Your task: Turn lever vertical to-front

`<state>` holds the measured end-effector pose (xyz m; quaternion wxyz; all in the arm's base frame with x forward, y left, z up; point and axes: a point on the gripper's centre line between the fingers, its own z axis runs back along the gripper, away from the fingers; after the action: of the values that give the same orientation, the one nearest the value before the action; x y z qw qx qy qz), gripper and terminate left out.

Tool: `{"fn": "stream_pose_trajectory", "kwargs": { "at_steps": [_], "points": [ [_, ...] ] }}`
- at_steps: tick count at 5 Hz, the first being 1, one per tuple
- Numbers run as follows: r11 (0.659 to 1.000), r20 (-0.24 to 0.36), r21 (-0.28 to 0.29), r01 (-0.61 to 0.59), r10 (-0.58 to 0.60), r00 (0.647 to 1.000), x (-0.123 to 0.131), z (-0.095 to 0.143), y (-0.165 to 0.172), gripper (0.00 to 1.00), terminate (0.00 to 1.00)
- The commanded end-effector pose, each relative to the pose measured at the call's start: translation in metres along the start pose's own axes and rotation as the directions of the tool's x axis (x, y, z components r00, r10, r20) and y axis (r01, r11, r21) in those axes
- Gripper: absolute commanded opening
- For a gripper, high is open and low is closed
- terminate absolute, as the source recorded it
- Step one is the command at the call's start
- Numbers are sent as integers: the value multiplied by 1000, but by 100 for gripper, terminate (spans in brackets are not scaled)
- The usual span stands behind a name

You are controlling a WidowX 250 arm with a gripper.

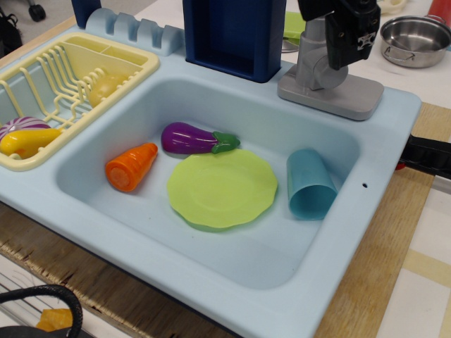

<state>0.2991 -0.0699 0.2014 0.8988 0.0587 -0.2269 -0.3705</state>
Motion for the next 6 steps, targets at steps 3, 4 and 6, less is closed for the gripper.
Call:
{"fn": "stream_pose_trajectory", "kwargs": {
  "at_steps": [3, 4, 6],
  "points": [
    [997, 29, -51, -51, 53, 998, 12, -13, -5, 0, 0],
    [996, 17, -64, -69, 71, 997, 8, -15, -5, 0, 0],
    [995, 5, -46, -86, 86, 996, 4, -4, -2, 0, 0]
  ]
}}
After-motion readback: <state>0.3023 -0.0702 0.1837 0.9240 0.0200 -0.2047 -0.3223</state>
